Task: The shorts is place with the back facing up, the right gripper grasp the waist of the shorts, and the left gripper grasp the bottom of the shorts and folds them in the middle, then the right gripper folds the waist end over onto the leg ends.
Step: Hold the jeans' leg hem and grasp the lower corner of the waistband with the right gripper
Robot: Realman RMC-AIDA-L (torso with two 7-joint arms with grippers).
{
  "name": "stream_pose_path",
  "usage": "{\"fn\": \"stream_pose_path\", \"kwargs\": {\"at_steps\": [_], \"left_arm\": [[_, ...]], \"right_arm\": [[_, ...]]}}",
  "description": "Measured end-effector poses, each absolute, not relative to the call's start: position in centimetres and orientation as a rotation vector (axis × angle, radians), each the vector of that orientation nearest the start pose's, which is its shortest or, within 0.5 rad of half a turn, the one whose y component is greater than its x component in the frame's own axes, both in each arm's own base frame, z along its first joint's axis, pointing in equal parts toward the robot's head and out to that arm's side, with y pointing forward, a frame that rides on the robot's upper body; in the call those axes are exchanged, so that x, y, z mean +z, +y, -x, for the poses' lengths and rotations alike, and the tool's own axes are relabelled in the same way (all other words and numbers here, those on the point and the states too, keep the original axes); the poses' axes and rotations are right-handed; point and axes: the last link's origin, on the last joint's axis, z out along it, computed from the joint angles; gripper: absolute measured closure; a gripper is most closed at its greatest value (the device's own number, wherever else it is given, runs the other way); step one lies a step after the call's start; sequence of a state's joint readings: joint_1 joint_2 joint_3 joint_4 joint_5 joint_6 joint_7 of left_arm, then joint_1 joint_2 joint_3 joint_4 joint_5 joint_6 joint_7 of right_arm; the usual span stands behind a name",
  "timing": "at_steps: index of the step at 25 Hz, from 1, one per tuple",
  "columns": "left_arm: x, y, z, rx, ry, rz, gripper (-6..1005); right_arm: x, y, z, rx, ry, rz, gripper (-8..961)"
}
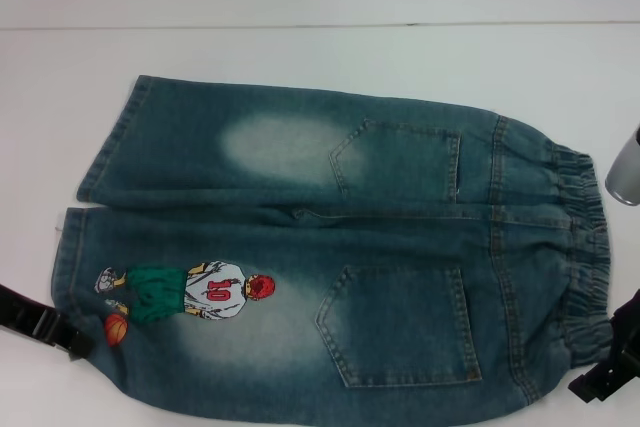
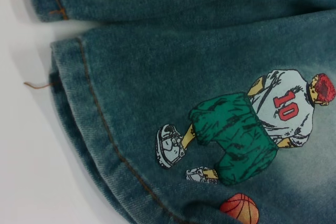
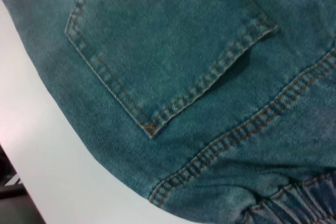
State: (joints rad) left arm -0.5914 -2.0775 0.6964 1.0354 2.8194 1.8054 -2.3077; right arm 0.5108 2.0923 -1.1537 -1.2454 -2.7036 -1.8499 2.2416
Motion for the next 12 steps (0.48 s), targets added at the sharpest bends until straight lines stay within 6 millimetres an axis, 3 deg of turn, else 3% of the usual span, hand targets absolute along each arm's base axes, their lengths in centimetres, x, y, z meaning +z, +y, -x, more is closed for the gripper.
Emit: {"fn": "stream_pose_path", "kwargs": {"at_steps": [6, 12], "left_arm": [[4.73, 30.84, 29.78, 0.411, -1.639, 2.463, 945], [4.59, 30.95, 29.6, 0.418, -1.63, 2.471, 945]], "right_arm": [[2.48, 29.68, -25.78, -0.706, 1.095, 2.771, 137], [3.2, 29.9, -25.71, -0.669, 1.078, 2.77, 136]]}}
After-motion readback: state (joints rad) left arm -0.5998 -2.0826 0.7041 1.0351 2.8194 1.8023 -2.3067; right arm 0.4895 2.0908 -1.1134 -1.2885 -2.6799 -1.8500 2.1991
